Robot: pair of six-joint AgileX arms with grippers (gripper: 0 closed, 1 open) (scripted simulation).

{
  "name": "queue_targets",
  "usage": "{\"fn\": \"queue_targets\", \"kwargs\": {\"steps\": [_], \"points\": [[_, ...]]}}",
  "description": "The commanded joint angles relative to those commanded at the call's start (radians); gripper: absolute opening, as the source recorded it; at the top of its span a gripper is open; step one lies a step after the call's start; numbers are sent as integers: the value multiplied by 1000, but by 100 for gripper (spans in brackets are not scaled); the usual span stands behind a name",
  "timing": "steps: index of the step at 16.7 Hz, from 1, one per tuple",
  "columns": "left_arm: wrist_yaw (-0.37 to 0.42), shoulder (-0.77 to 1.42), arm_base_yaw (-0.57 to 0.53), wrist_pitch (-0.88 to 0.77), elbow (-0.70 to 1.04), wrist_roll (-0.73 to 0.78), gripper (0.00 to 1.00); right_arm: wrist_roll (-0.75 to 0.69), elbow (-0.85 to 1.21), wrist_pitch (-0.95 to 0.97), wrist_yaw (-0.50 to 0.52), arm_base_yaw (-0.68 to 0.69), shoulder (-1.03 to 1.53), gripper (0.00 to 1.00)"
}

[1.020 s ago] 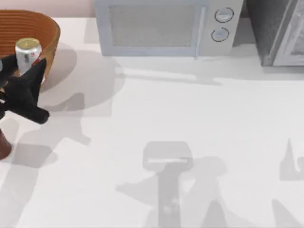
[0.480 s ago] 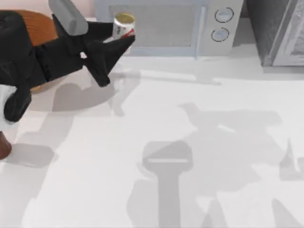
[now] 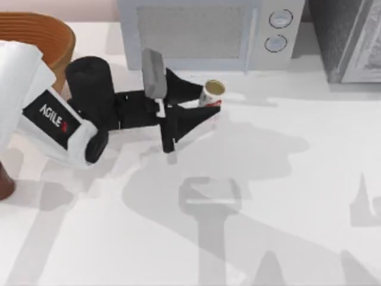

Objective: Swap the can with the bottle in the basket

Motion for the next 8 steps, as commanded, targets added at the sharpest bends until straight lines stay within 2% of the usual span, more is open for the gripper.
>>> {"fn": "queue_targets", "kwargs": {"steps": [4, 8], "points": [[85, 171, -26, 89, 83, 1, 0, 0, 0, 0, 0, 0, 0, 100], [105, 213, -32, 111, 103, 1, 0, 0, 0, 0, 0, 0, 0, 100]]}}
